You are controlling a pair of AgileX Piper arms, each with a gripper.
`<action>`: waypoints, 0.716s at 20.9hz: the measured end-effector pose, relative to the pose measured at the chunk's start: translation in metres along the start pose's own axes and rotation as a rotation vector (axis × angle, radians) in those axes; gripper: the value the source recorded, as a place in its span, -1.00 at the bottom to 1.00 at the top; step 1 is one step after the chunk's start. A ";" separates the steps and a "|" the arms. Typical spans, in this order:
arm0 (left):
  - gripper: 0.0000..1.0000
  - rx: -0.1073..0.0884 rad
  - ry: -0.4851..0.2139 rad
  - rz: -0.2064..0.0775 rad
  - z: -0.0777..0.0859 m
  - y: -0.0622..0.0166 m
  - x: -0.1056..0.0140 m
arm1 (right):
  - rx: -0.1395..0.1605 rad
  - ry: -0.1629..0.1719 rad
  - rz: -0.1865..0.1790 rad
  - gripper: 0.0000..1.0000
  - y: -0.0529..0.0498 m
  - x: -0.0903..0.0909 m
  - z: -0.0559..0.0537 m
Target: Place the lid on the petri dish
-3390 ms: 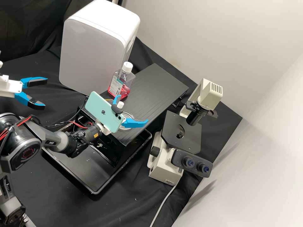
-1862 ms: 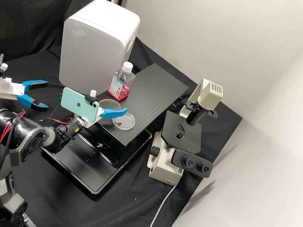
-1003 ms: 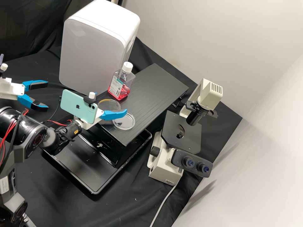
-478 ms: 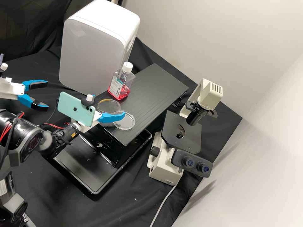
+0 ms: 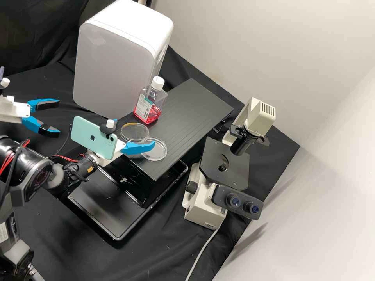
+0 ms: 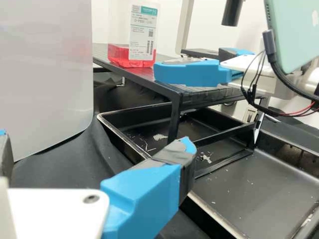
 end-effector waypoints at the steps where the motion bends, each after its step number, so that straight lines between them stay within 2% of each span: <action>1: 1.00 0.000 0.000 0.000 0.000 0.0000 0.000 | 0.000 -0.006 0.004 1.00 0.001 0.000 0.001; 9: 1.00 0.000 0.000 0.000 0.000 0.0000 0.000 | 0.003 -0.032 0.042 1.00 0.011 0.007 0.008; 15: 1.00 0.001 -0.004 -0.002 0.001 -0.0004 0.000 | 0.005 -0.035 0.044 1.00 0.013 0.010 0.008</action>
